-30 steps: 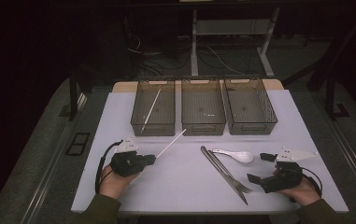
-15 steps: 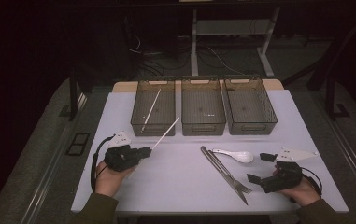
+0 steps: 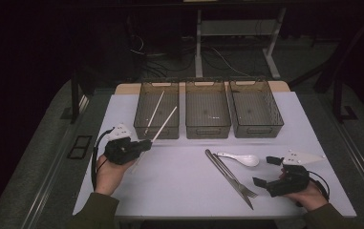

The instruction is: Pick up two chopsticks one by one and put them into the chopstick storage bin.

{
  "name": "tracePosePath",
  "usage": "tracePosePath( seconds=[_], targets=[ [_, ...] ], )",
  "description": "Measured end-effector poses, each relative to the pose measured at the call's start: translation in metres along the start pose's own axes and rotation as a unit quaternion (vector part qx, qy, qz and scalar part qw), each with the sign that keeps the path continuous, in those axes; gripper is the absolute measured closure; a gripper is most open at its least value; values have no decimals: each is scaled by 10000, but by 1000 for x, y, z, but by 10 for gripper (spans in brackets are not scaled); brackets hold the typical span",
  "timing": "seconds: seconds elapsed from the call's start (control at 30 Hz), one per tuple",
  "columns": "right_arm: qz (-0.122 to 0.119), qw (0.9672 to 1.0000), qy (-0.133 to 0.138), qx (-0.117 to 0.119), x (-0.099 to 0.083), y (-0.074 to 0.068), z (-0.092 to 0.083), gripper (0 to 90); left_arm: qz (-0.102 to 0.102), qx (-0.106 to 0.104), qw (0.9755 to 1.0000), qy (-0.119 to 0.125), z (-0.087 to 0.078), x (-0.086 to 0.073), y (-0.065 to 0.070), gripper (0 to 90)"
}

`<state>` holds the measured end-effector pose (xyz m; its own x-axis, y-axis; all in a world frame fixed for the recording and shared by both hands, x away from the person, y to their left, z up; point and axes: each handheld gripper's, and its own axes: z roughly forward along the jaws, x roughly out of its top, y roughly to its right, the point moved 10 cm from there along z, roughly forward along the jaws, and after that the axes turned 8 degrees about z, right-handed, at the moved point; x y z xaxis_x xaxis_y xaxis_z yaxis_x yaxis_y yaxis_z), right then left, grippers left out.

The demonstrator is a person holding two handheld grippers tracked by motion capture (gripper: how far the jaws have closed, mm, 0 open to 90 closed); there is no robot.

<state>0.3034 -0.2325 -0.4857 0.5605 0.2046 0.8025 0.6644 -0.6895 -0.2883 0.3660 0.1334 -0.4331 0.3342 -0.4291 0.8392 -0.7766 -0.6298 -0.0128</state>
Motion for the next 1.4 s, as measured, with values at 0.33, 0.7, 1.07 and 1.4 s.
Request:
tracePosePath(
  seconds=[0.33, 0.7, 1.07, 1.4],
  targets=[
    [30, 10000, 7, 3, 0, 0, -1, 10, 25, 130, 9999, 38, 4, 31, -19, 843],
    [65, 10000, -5, 17, 0, -1, -2, 10, 154, 180, 9997, -19, 15, 70, -35, 843],
    [26, 10000, 34, 17, 0, 0, -2, 10, 231, 355, 9990, -126, 28, 102, -62, 844],
    [31, 10000, 42, 35, 1, 0, -2, 10, 112, 616, 9980, -116, 45, 116, -96, 843]
  ],
)
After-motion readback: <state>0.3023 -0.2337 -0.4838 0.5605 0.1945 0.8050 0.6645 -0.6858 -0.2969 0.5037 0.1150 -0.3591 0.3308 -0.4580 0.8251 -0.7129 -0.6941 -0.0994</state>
